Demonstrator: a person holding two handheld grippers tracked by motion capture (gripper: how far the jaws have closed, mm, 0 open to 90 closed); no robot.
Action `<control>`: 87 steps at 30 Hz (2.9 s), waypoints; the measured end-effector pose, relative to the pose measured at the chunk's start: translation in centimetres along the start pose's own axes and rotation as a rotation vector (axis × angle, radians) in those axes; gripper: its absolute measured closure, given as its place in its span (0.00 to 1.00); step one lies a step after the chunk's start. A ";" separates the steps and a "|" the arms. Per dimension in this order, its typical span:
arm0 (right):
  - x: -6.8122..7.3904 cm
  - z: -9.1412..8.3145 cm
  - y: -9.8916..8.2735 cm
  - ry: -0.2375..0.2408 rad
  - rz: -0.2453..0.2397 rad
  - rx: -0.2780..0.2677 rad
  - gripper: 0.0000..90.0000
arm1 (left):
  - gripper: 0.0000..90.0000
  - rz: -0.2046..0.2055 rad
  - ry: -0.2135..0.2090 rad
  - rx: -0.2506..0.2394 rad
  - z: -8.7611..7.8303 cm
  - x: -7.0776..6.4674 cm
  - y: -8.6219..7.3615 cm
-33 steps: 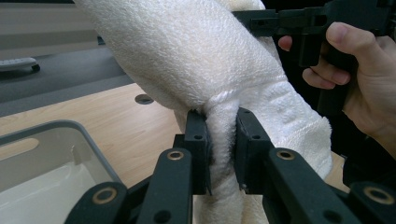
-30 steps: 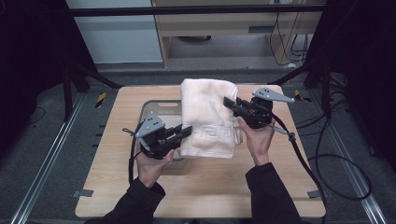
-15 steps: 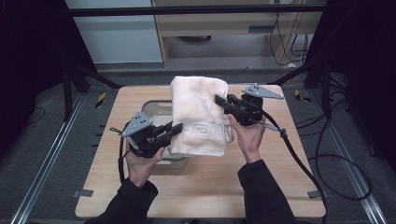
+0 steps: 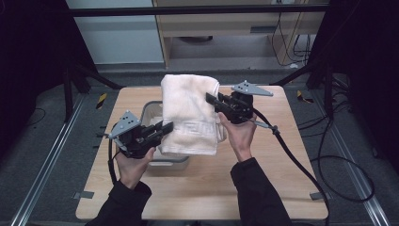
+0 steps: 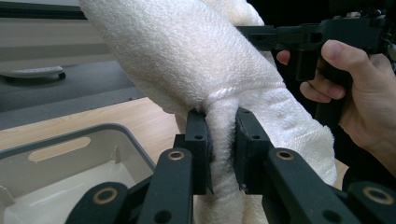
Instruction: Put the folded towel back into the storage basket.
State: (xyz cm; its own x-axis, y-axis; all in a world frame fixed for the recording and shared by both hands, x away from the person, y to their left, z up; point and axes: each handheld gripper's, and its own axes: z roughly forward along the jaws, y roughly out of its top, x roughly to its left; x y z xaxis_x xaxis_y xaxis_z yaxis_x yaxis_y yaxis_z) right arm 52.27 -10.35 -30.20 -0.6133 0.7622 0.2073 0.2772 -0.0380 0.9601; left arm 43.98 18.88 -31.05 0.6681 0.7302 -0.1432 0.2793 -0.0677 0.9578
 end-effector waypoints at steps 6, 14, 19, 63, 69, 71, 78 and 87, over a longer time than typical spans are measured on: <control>0.4 0.7 0.1 0.009 0.002 0.002 0.80 | 0.85 -0.004 0.010 -0.006 -0.5 0.5 0.0; 1.1 1.9 0.2 0.023 -0.001 0.008 0.80 | 0.85 -0.012 0.028 -0.009 -1.2 1.2 -0.1; 1.4 2.7 0.1 0.029 -0.005 0.017 0.79 | 0.85 -0.021 0.036 -0.010 -1.7 1.8 -0.4; 2.2 10.7 -4.5 0.020 0.007 0.160 0.79 | 0.86 -0.107 0.115 0.082 -1.3 8.0 -4.8; 2.1 11.9 -5.7 0.020 0.023 0.189 0.79 | 0.86 -0.113 0.130 0.113 -1.0 8.8 -5.6; 2.1 12.3 -6.1 0.017 0.026 0.195 0.79 | 0.86 -0.116 0.136 0.124 -0.9 9.1 -5.9; 1.9 13.2 -7.1 0.021 0.044 0.212 0.79 | 0.86 -0.120 0.149 0.148 -0.7 9.7 -6.5; 2.3 14.7 -8.4 0.013 0.033 0.247 0.79 | 0.86 -0.143 0.180 0.181 -0.5 10.9 -7.7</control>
State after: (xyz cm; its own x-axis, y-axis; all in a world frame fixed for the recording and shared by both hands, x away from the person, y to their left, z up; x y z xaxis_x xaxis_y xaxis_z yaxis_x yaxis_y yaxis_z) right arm 59.40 1.18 -40.50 -0.6096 0.7548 0.2421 0.4691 0.0974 0.8777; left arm 48.73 27.67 -39.83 0.4846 0.8488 -0.2113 0.4911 -0.0641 0.8687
